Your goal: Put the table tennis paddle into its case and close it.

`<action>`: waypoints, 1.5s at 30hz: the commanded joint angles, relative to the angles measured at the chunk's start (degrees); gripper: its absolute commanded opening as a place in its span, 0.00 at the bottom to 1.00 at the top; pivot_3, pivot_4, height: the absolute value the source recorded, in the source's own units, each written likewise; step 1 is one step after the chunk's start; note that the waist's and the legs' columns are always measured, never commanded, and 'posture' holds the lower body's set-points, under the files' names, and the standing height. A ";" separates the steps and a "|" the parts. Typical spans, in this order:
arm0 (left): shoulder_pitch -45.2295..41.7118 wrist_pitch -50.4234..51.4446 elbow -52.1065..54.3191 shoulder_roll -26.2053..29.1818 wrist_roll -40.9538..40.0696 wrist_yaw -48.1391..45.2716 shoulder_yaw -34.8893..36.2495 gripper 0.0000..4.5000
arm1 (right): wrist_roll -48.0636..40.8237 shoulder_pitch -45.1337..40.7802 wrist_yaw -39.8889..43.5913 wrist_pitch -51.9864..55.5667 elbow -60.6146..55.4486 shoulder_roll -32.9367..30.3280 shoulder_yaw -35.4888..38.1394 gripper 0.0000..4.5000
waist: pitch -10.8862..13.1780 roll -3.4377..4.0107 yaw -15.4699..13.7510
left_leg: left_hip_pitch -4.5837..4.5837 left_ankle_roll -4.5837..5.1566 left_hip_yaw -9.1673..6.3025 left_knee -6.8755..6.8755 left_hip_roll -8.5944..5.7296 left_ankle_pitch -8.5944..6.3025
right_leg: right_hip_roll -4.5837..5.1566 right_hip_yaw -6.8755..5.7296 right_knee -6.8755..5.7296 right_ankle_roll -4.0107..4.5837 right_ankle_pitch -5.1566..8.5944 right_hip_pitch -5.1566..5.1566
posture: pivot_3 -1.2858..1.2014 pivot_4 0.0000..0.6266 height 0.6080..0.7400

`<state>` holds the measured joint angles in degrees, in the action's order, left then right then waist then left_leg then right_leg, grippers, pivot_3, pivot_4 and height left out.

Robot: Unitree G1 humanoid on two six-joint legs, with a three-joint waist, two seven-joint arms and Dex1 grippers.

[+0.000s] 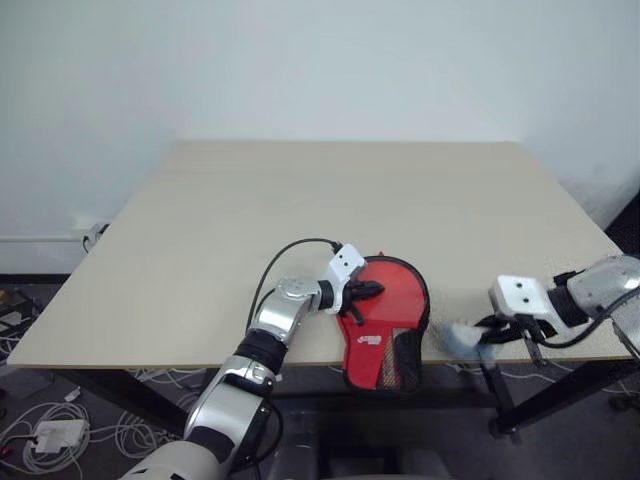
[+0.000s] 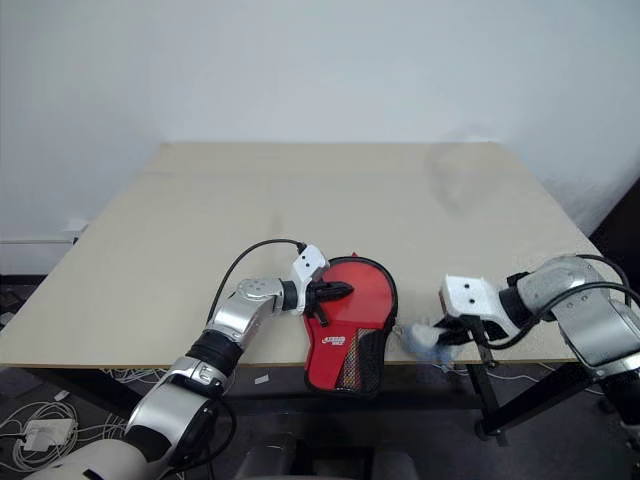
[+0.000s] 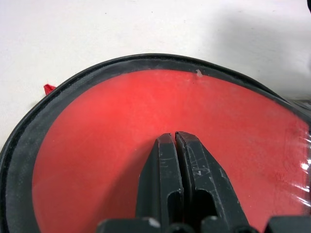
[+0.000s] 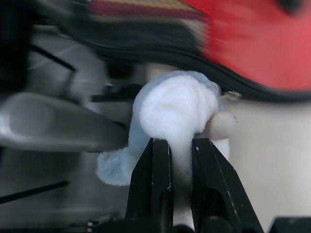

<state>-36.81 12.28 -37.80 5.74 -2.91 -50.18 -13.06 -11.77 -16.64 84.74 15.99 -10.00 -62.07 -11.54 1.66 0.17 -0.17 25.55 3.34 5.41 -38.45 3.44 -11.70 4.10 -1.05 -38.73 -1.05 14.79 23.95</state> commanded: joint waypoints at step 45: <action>2.57 4.44 0.98 3.53 0.45 1.33 1.03 0.00 | -8.16 -9.09 7.76 -2.04 1.61 -5.77 4.44 1.00 | 0.06 -0.12 0.39 | -0.12 0.01 -0.15 -0.07 0.07 -0.09 | 0.07 -0.10 0.09 -0.05 0.03 -0.18 | 0.52 0.00 0.68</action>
<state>-36.12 13.61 -35.96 7.36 -3.15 -49.80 -12.45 -20.44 -23.06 91.73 15.30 -10.66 -68.10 -8.11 1.72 0.05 0.22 25.42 3.33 5.27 -38.51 3.54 -11.81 4.14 -1.14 -38.64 -1.10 14.83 23.79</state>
